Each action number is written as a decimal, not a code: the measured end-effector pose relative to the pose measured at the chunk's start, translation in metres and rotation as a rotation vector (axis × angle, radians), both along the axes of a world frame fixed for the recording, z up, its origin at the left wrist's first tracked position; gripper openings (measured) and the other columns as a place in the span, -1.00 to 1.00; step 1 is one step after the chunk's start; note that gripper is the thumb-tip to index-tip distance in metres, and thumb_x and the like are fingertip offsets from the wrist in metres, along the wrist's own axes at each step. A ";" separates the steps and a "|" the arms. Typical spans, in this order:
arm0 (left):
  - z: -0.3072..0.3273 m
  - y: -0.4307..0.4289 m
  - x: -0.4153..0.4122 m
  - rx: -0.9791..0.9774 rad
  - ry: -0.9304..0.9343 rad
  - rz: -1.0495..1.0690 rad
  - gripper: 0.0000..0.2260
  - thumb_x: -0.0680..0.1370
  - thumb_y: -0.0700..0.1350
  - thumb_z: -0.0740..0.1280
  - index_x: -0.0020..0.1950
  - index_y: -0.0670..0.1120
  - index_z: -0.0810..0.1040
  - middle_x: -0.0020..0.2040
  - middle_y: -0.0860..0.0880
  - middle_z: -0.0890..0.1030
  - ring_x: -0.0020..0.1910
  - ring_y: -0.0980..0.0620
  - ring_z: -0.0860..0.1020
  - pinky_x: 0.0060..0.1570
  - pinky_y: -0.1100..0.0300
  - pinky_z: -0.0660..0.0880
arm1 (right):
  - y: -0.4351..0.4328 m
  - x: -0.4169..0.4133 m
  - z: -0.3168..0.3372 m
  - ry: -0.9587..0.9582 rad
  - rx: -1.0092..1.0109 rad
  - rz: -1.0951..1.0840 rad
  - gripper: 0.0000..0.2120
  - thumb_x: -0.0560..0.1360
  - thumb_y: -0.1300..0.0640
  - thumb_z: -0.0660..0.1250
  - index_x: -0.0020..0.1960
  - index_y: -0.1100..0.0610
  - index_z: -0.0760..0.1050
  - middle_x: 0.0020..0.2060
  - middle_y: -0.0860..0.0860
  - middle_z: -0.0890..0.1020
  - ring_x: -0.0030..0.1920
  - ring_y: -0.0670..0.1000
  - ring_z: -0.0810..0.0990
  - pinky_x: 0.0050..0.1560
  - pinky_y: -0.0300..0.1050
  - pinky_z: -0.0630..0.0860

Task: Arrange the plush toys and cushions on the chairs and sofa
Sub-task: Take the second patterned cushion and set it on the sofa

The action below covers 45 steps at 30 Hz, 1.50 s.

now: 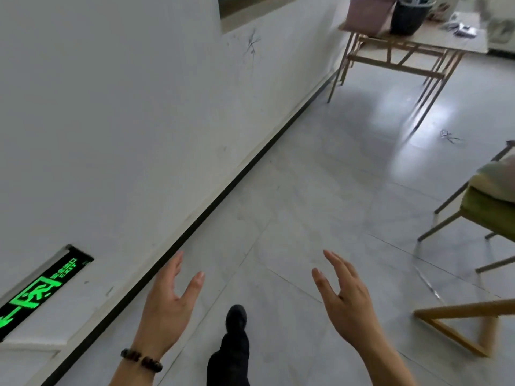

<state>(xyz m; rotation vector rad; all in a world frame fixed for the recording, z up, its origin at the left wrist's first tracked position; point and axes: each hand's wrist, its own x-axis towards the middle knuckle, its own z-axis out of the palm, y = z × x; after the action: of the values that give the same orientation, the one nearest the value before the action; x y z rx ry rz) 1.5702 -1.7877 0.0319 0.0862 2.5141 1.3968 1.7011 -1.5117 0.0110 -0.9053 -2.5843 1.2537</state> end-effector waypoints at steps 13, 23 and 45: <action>0.049 0.340 -0.355 0.211 -0.034 -0.388 -0.53 0.59 -0.09 0.37 0.49 -0.04 0.41 0.36 0.04 0.53 0.28 0.15 0.54 0.24 0.22 0.47 | 0.252 -0.214 0.042 0.102 -0.027 -0.504 -0.42 0.57 -0.15 0.30 0.56 -0.10 0.29 0.51 0.00 0.41 0.39 0.03 0.48 0.34 -0.02 0.47; 0.021 0.628 -0.517 0.088 -0.069 -0.550 -0.51 0.59 -0.08 0.38 0.51 -0.02 0.38 0.36 0.06 0.50 0.33 0.09 0.50 0.03 0.42 0.40 | 0.513 -0.368 -0.016 0.134 -0.177 -0.662 -0.40 0.58 -0.01 0.38 0.57 0.03 0.29 0.50 0.00 0.43 0.37 -0.08 0.44 0.36 -0.04 0.46; 0.004 1.180 -0.891 0.134 -0.130 -0.400 -0.61 0.60 -0.14 0.36 0.43 -0.10 0.45 0.30 -0.04 0.55 0.24 0.01 0.55 0.30 0.07 0.46 | 1.099 -0.730 0.027 0.116 -0.057 -0.622 -0.43 0.60 0.00 0.34 0.57 0.01 0.28 0.49 -0.02 0.43 0.37 -0.09 0.44 0.32 -0.08 0.44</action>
<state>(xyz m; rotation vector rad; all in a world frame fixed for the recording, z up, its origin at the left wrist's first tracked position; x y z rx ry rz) 0.6789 -0.6079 0.0358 0.4787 2.1439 1.3495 0.9712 -0.4125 0.0376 -1.4447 -1.9446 1.1453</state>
